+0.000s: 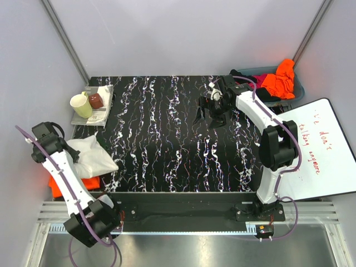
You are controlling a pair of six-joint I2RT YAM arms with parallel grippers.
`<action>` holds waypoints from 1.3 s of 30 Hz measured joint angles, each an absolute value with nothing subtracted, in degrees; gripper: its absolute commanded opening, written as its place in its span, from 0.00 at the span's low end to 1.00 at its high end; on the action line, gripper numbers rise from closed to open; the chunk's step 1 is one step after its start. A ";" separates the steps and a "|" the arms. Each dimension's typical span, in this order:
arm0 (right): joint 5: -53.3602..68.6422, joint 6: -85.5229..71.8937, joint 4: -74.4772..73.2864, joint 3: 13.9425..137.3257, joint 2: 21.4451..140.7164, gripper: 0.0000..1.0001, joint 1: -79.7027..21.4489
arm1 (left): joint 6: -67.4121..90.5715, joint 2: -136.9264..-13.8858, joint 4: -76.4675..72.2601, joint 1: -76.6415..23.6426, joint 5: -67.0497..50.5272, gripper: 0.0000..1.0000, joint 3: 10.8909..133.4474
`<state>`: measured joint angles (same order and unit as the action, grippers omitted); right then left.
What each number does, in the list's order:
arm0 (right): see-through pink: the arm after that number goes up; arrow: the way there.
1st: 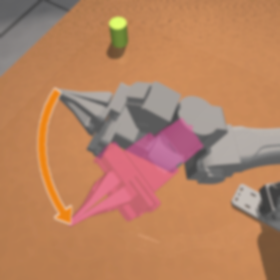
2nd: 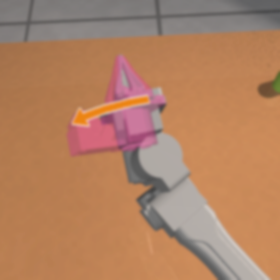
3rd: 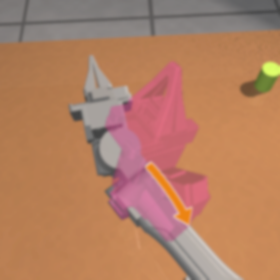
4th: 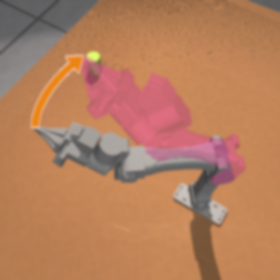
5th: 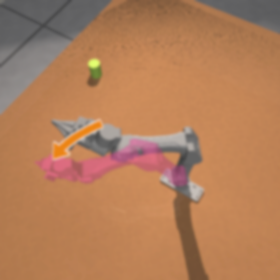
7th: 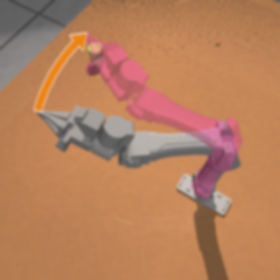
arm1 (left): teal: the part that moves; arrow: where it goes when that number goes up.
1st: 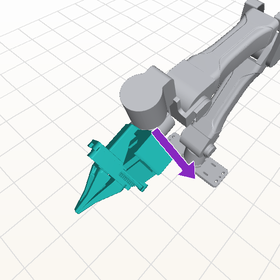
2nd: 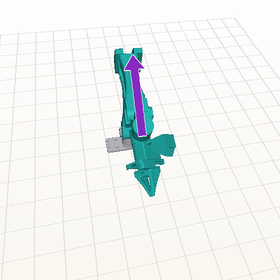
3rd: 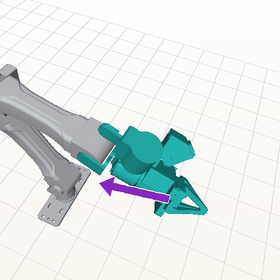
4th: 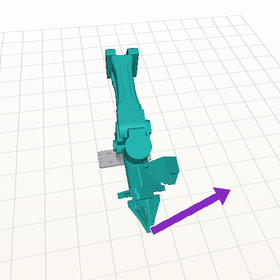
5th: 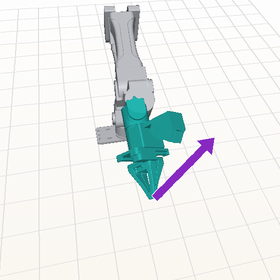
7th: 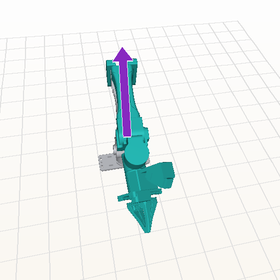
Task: Fold and stack the t-shirts
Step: Neatly place the folded tshirt to the corner
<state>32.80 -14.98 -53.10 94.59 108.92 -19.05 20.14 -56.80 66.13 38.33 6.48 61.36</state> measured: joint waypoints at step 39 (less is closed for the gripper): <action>33.74 -14.74 -54.17 93.06 111.94 1.00 -19.05 | 23.46 -67.79 44.21 27.22 -22.72 0.00 43.66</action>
